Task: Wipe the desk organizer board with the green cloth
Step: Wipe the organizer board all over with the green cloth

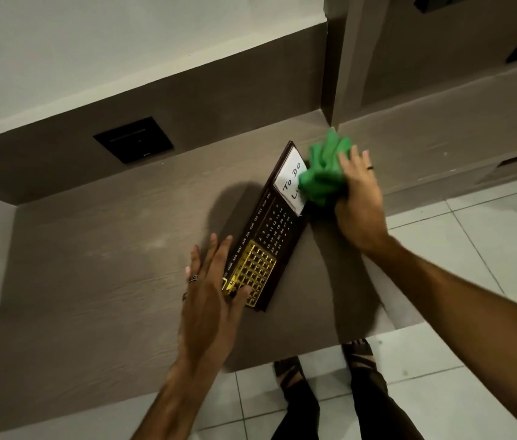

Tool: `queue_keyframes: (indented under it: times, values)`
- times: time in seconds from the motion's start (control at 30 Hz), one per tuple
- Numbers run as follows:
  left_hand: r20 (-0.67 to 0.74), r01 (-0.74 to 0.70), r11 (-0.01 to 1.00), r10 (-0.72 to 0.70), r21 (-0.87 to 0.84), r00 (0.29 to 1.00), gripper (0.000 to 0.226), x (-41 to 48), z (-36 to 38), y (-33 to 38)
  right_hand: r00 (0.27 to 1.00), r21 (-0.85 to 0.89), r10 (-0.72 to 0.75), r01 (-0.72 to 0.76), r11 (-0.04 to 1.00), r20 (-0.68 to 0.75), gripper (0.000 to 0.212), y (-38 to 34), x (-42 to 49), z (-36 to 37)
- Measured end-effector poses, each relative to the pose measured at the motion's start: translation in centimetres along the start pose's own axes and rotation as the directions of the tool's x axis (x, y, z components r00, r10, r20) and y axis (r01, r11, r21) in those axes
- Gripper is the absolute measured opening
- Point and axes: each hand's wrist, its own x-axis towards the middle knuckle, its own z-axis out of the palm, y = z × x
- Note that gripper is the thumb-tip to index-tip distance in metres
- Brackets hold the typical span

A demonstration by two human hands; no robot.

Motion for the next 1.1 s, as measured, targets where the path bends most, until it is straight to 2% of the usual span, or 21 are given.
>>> queue_keyframes:
  times: [0.03,0.1,0.2,0.27,0.33,0.4,0.47,0.53,0.57,0.63,0.7,0.8,0.87,0.93,1.0,1.1]
  values:
    - [0.003,0.003,1.000,-0.003,0.002,1.000,0.086,0.0,0.0,0.0,0.997,0.010,0.057,-0.057,0.998,-0.043,0.082,-0.3,0.9,0.1]
    - [0.012,0.011,1.000,-0.011,0.009,1.000,0.087,0.1,0.0,-0.1,0.998,0.000,0.050,-0.050,0.999,-0.023,0.083,-1.0,0.3,1.0]
    - [0.022,0.008,1.000,-0.008,0.013,1.000,0.086,0.2,-0.2,-0.1,0.985,-0.046,-0.131,0.137,0.990,0.108,0.079,-1.7,-6.1,2.7]
    - [0.030,-0.003,1.000,0.002,0.007,1.000,0.085,0.3,-0.2,0.0,0.942,-0.048,-0.261,0.277,0.960,0.211,0.074,-1.2,-9.6,2.9]
    - [0.038,-0.009,1.000,0.009,0.004,0.999,0.084,0.3,-0.3,0.1,0.912,-0.062,-0.333,0.357,0.932,0.241,0.072,-0.1,-9.0,2.3]
    - [0.048,-0.016,1.000,0.016,0.004,0.999,0.083,0.2,-0.5,0.1,0.957,-0.117,-0.217,0.242,0.963,0.192,0.072,0.6,-5.7,1.9]
    - [0.065,-0.005,1.000,0.006,-0.010,0.998,0.082,0.2,-0.6,0.2,0.994,-0.099,-0.011,0.022,0.995,0.107,0.079,0.6,-1.5,1.6]
    - [0.075,0.018,1.000,-0.018,-0.006,0.997,0.082,0.3,-0.6,0.2,0.989,-0.025,0.141,-0.140,0.990,0.041,0.086,-0.3,0.9,1.6]
    - [0.076,0.022,1.000,-0.022,-0.002,0.997,0.083,0.3,-0.6,0.3,0.986,-0.022,0.169,-0.169,0.985,0.005,0.087,-0.9,0.8,1.8]
    - [0.075,0.024,1.000,-0.023,-0.003,0.997,0.084,0.6,-0.6,0.3,0.989,-0.025,0.148,-0.147,0.989,0.004,0.086,-2.0,-2.6,2.6]
    - [0.060,0.021,1.000,-0.020,-0.015,0.998,0.087,1.0,-0.5,0.4,0.994,0.012,0.044,-0.046,0.999,0.103,0.083,-3.3,-8.6,3.3]
    - [0.043,0.022,0.999,-0.021,-0.024,0.999,0.088,1.3,-0.4,0.3,0.932,0.026,-0.163,0.163,0.986,0.324,0.080,-4.5,-16.0,2.7]
    - [0.045,0.001,1.000,0.000,-0.009,0.999,0.087,1.2,-0.3,0.1,0.899,0.019,-0.243,0.254,0.967,0.365,0.075,-3.5,-15.8,2.0]
    - [0.046,-0.028,1.000,0.028,0.002,0.999,0.087,0.9,-0.2,-0.2,0.922,-0.033,-0.193,0.216,0.976,0.334,0.077,-2.2,-12.6,1.4]
    - [0.040,-0.027,1.000,0.027,-0.003,0.999,0.088,0.7,-0.2,-0.4,0.965,-0.156,-0.059,0.102,0.982,0.256,0.080,-0.8,-7.5,0.8]
    - [0.048,-0.012,1.000,0.012,-0.002,0.999,0.090,0.5,-0.1,-0.3,0.983,-0.283,0.060,-0.009,0.959,0.172,0.074,0.6,-1.5,-0.4]
